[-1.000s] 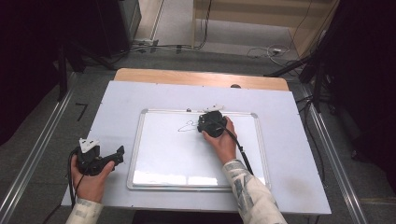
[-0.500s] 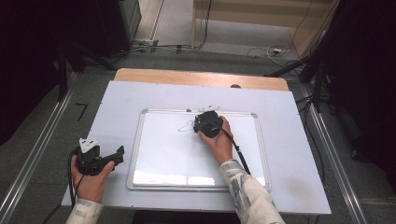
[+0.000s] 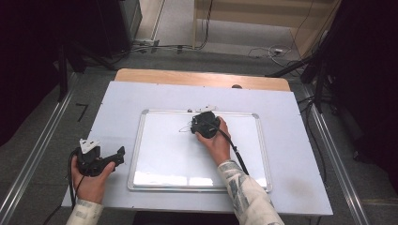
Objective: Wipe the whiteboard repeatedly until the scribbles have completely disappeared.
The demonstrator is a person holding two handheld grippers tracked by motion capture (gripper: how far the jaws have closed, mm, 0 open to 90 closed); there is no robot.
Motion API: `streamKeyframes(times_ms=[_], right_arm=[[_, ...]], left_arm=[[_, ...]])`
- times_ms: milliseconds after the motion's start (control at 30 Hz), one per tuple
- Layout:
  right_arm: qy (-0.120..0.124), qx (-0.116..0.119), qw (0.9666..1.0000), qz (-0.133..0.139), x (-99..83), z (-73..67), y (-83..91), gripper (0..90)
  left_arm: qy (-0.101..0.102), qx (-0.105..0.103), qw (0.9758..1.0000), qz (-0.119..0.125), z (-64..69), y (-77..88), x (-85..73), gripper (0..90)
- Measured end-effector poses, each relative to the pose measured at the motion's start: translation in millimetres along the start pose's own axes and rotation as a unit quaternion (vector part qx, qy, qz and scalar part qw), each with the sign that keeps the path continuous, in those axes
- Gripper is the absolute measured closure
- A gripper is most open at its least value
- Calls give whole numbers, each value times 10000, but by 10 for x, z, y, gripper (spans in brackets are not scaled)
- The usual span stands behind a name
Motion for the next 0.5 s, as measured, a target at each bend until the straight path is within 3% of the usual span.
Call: streamKeyframes(times_ms=[500], right_arm=[[68,85,9999,8,41,-124,-29,390]], left_arm=[[3,-3,10000,2,0,0,1,70]])
Point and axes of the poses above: each handheld gripper's, and its own axes: y roughly backward along the jaws, x roughly out of its top, z roughly to its right, the point moved 3 cm from there along -y, roughly forward along the jaws, and after that the axes turned 5 degrees about z, right-handed, at the moved point
